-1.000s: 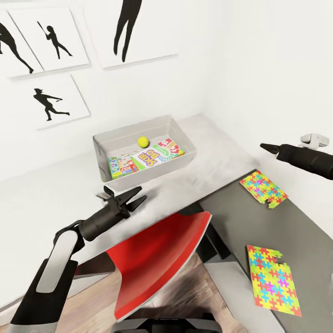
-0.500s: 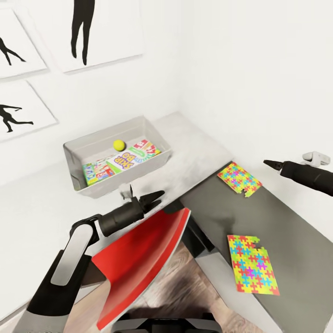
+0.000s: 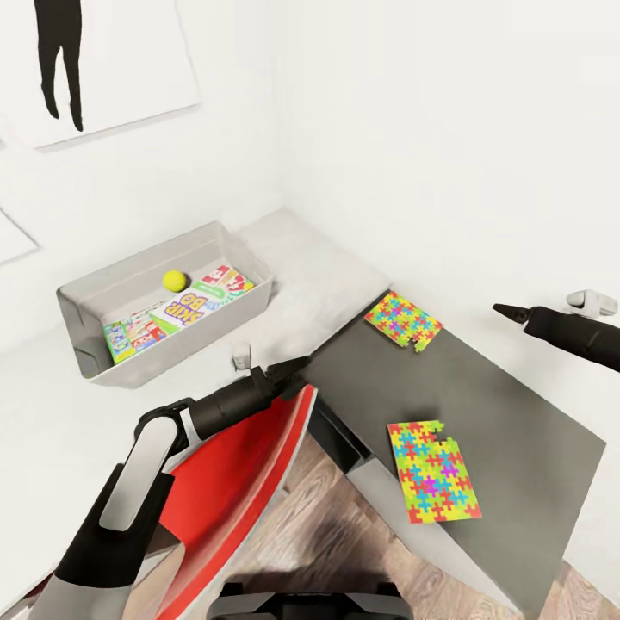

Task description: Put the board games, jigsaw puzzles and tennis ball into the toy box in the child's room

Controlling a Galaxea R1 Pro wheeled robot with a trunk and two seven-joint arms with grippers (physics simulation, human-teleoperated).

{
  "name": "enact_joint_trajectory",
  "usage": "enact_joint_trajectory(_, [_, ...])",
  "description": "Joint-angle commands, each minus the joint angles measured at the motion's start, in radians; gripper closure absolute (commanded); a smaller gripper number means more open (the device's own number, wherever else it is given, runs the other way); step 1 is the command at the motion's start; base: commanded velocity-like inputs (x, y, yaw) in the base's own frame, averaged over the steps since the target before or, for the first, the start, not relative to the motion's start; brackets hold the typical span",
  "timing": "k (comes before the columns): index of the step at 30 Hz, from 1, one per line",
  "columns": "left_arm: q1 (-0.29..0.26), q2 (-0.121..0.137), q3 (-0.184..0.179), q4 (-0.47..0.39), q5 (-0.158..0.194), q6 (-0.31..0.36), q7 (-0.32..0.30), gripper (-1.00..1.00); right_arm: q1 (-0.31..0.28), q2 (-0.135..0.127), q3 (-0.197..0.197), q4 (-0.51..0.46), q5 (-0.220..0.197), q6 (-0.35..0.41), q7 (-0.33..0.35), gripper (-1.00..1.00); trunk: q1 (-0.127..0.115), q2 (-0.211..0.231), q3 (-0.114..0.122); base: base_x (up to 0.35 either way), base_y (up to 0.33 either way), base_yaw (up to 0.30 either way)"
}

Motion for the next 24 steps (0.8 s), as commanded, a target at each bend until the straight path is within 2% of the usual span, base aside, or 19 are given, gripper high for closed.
enact_joint_trajectory(1, [-0.001,0.000,0.000,0.000,-0.004,0.002,-0.003,-1.00,0.000,0.000,-0.001,0.000,0.009,0.005,0.010,-1.00,0.001,-0.002,-0.001,0.000,0.000,-0.283])
enact_joint_trajectory(9, [-0.001,0.000,0.001,0.000,-0.004,0.001,0.001,-1.00,0.002,0.004,0.001,0.000,0.009,0.005,0.011,-1.00,0.001,-0.002,-0.001,0.000,0.000,-0.272])
enact_joint_trajectory(15, [-0.018,0.003,0.005,0.000,-0.004,0.002,0.001,-1.00,0.003,0.005,0.002,0.000,0.009,0.005,0.011,-1.00,0.001,-0.002,-0.001,0.000,0.000,-0.137])
enact_joint_trajectory(18, [-0.106,0.011,0.009,0.000,-0.003,0.011,0.042,-1.00,0.017,0.003,-0.001,0.000,0.008,0.005,0.012,-1.00,0.001,-0.002,-0.001,0.000,0.000,-0.061])
enact_joint_trajectory(19, [-0.106,0.011,0.009,0.000,-0.003,0.011,0.042,-1.00,0.017,0.003,-0.001,0.000,0.008,0.005,0.012,-1.00,0.001,-0.002,-0.001,0.000,0.000,-0.048])
enact_joint_trajectory(21, [-0.183,0.016,0.006,0.000,0.004,0.021,0.098,-1.00,0.039,0.002,-0.004,0.000,0.007,0.005,0.019,-1.00,0.001,-0.002,-0.001,0.000,0.000,-0.035])
enact_joint_trajectory(22, [-0.183,0.016,0.006,0.000,0.004,0.021,0.098,-1.00,0.039,0.002,-0.004,0.000,0.007,0.005,0.019,-1.00,0.001,-0.002,-0.001,0.000,0.000,-0.031])
enact_joint_trajectory(24, [-0.250,0.015,0.003,0.000,0.014,0.039,0.163,-1.00,0.069,0.001,-0.008,0.000,0.007,0.005,0.043,-1.00,0.001,-0.002,-0.001,0.000,0.000,-0.022])
